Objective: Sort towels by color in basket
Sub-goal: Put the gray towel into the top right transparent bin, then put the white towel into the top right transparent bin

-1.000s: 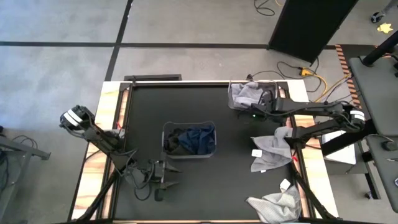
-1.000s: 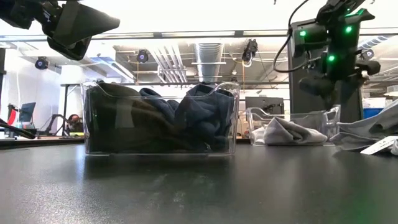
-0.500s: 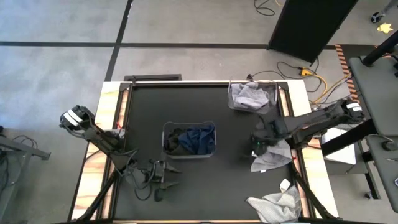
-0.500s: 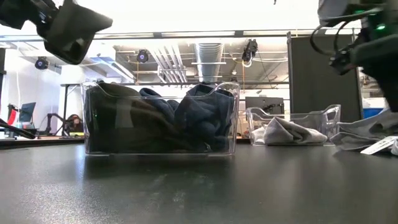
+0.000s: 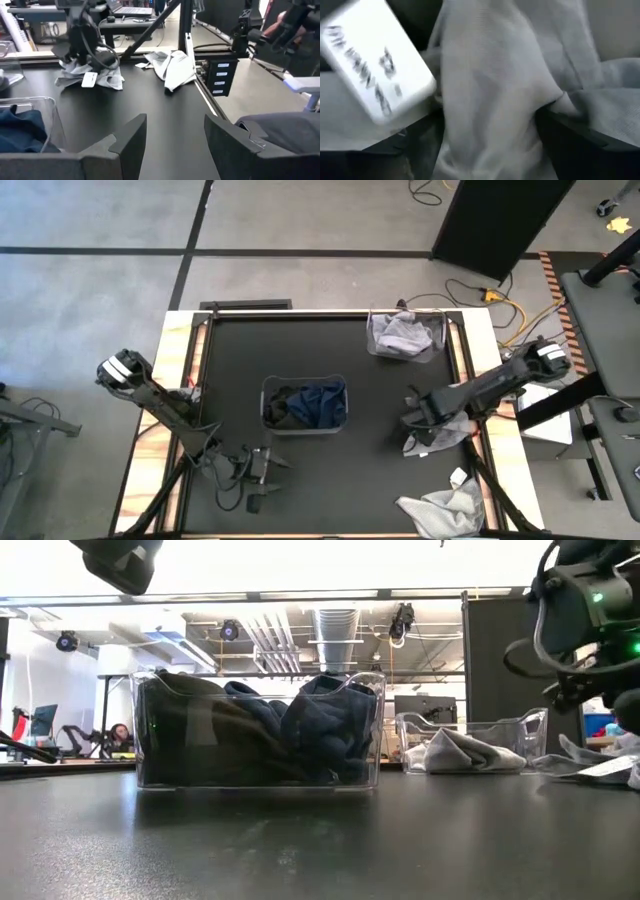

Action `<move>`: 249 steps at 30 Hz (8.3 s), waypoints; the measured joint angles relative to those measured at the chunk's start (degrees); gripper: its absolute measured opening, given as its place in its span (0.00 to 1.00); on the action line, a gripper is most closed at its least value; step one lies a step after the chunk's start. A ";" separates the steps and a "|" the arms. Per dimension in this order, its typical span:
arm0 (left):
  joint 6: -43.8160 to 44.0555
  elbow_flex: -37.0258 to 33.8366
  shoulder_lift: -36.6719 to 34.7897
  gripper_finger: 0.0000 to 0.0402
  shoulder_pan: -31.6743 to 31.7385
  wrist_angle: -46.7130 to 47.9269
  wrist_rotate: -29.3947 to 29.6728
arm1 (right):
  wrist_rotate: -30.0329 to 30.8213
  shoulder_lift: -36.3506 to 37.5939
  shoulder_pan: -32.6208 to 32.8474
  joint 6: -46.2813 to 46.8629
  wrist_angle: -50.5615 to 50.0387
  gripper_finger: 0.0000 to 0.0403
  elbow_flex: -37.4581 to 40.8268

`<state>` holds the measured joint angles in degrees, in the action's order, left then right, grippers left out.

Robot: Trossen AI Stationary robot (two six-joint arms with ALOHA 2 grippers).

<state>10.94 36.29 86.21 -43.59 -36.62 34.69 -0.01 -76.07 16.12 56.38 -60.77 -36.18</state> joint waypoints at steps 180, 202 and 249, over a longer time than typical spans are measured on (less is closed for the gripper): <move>-2.79 0.55 -0.04 0.46 0.36 -1.49 2.14 | 17.14 -9.18 28.11 29.02 9.06 0.53 -20.76; -10.09 0.57 -0.04 0.46 5.92 -2.85 0.17 | -23.02 -30.33 37.51 28.12 2.01 0.72 -37.53; -2.25 0.33 -0.04 0.46 5.83 4.70 2.90 | 54.26 5.44 -22.50 -12.62 -1.98 0.07 -37.90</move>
<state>8.69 36.62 86.17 -37.77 -31.92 37.58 54.24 -70.63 -6.38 43.76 -62.75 -74.08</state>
